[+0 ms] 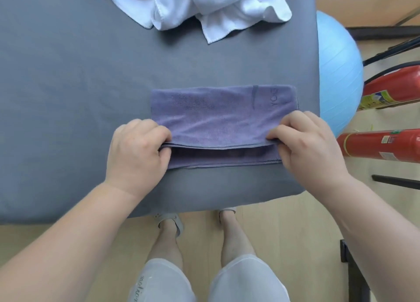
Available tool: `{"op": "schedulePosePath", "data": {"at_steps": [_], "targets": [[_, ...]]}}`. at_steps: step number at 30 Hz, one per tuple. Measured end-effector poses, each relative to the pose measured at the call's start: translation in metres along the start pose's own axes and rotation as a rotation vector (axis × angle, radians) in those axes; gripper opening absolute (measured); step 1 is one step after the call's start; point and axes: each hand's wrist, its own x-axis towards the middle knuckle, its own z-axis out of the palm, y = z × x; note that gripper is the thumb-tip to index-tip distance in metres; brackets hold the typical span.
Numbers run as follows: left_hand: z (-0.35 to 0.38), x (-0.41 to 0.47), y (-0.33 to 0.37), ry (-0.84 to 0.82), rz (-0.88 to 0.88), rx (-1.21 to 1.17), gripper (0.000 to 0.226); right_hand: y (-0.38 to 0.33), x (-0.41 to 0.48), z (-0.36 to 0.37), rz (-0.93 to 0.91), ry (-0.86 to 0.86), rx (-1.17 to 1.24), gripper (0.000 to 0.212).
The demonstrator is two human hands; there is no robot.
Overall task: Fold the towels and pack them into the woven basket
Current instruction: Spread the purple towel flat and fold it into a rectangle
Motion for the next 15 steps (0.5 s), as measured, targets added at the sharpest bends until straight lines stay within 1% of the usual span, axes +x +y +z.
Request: {"op": "schedulePosePath", "data": {"at_steps": [5, 10, 15], "targets": [[-0.005, -0.014, 0.003, 0.036, 0.060, 0.013, 0.013, -0.010, -0.021, -0.007, 0.054, 0.092, 0.015, 0.021], [-0.003, -0.024, 0.003, -0.003, 0.088, 0.071, 0.013, -0.014, -0.030, 0.004, 0.061, 0.057, -0.010, 0.022], [0.014, -0.036, -0.003, -0.101, 0.093, 0.104, 0.011, -0.006, -0.038, 0.020, 0.149, -0.018, -0.076, 0.023]]}}
